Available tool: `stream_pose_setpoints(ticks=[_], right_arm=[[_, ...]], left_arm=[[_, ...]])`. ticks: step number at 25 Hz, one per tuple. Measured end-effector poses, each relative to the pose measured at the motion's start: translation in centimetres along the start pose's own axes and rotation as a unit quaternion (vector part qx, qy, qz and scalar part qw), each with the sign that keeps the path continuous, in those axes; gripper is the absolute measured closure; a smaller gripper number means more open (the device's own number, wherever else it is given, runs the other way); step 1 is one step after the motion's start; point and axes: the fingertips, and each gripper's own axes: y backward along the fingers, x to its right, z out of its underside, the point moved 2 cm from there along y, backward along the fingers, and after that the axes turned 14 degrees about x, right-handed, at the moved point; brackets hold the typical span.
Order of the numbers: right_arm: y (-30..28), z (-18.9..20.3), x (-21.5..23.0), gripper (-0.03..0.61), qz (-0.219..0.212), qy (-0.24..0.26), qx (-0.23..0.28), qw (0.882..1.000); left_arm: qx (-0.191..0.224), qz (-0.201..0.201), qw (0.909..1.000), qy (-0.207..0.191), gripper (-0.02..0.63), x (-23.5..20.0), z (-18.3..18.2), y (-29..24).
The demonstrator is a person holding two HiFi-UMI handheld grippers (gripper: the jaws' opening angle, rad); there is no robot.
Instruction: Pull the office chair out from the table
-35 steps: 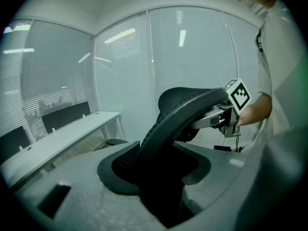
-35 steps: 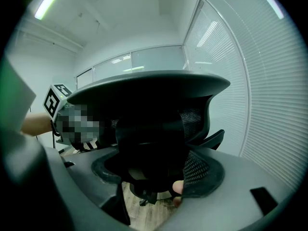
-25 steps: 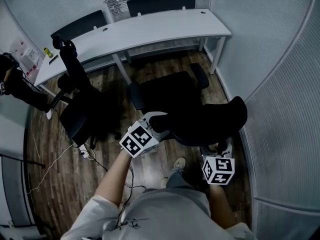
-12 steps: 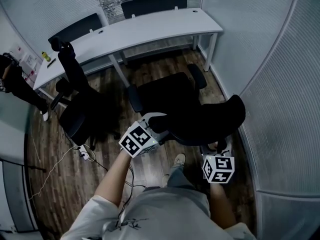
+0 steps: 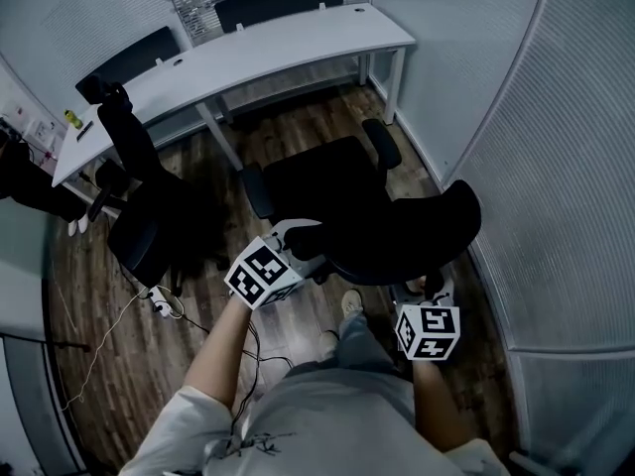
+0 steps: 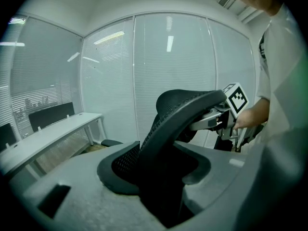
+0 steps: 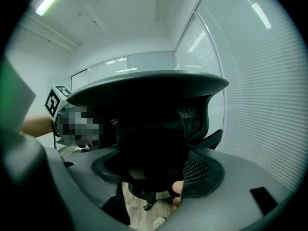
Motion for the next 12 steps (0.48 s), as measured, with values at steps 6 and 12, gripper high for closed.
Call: stream_pose_setpoints(ticks=[6, 12], right_arm=[[3.0, 0.5, -0.8, 0.287, 0.010, 0.001, -0.011, 1.000], [4.1, 1.0, -1.1, 0.287, 0.009, 0.001, -0.014, 1.000]], left_arm=[[0.004, 0.011, 0.9999, 0.001, 0.420, 2.5, 0.3, 0.9], [0.004, 0.010, 0.9999, 0.003, 0.420, 3.6, 0.8, 1.3]])
